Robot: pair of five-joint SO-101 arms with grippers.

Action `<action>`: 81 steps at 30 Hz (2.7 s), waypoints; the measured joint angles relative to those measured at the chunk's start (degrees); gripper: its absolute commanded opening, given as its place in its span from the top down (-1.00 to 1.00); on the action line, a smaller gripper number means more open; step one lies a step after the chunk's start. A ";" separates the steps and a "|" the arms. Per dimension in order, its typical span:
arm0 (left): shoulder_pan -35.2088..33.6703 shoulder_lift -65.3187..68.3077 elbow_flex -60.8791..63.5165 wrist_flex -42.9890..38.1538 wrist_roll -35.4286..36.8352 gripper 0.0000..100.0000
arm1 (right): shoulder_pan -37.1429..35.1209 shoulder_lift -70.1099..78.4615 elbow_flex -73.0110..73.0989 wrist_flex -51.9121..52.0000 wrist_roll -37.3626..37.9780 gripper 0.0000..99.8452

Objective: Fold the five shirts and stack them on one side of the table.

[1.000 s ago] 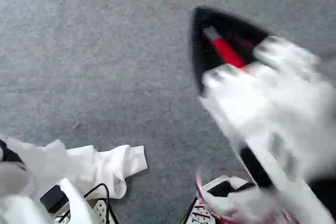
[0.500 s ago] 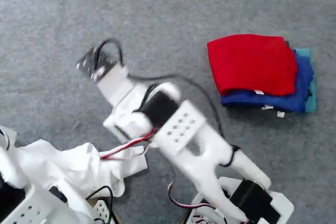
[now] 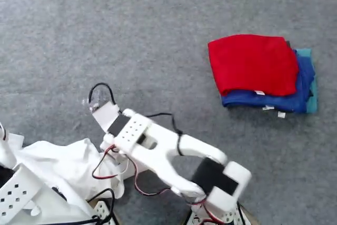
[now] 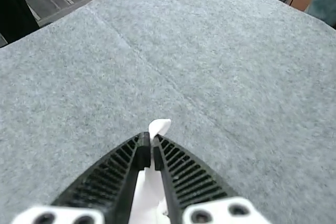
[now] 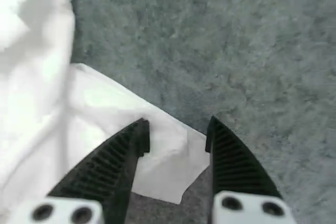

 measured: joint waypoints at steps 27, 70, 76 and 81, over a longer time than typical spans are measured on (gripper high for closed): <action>16.97 2.81 29.27 -37.89 9.49 0.94 | 45.63 13.71 -24.44 25.23 34.29 0.97; 17.76 15.91 30.77 -39.74 6.42 0.94 | 23.91 29.19 -36.84 38.33 25.41 0.96; 17.76 15.91 30.77 -39.74 6.42 0.94 | 23.21 22.42 -36.40 39.65 25.41 0.96; 17.76 15.91 30.77 -39.74 6.42 0.94 | 14.68 15.38 -30.95 39.65 25.41 0.96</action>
